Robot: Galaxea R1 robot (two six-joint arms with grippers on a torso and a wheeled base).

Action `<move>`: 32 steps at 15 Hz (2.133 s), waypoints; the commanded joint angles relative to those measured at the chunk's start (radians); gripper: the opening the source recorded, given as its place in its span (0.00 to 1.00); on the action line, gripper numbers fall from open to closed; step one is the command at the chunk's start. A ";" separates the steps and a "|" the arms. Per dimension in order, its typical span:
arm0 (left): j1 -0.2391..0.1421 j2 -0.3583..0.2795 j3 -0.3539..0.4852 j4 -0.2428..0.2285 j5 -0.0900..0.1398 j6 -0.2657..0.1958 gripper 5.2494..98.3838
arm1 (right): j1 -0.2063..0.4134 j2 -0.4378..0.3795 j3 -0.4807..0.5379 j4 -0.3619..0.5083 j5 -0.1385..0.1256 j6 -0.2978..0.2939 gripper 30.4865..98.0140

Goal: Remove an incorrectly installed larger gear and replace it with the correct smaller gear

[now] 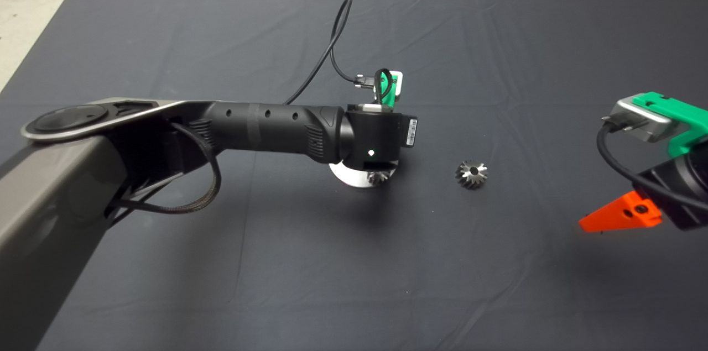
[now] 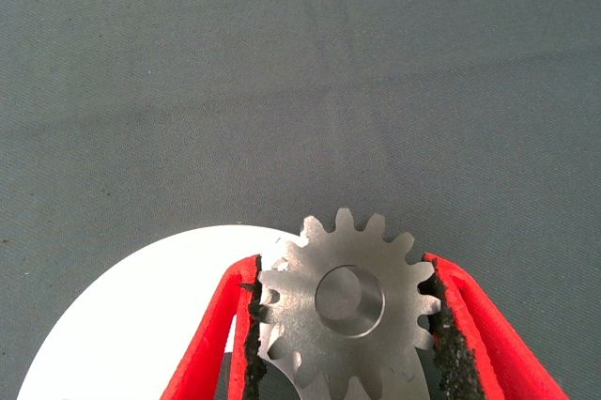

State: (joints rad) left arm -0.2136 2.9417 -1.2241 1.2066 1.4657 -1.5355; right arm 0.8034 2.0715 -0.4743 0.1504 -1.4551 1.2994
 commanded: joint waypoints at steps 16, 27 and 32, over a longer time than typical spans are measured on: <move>-0.004 -0.040 0.042 0.008 0.024 -0.011 0.32 | 0.019 -0.003 0.005 0.032 0.002 0.008 1.00; -0.003 -0.020 0.023 0.010 0.019 -0.017 0.32 | 0.017 -0.001 0.005 0.032 0.002 0.008 1.00; -0.009 -0.012 0.007 0.010 0.016 -0.018 0.32 | 0.017 0.000 0.005 0.032 0.002 0.008 1.00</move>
State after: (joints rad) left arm -0.2111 2.9221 -1.2034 1.2098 1.4857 -1.5487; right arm 0.8034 2.0719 -0.4743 0.1504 -1.4553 1.2994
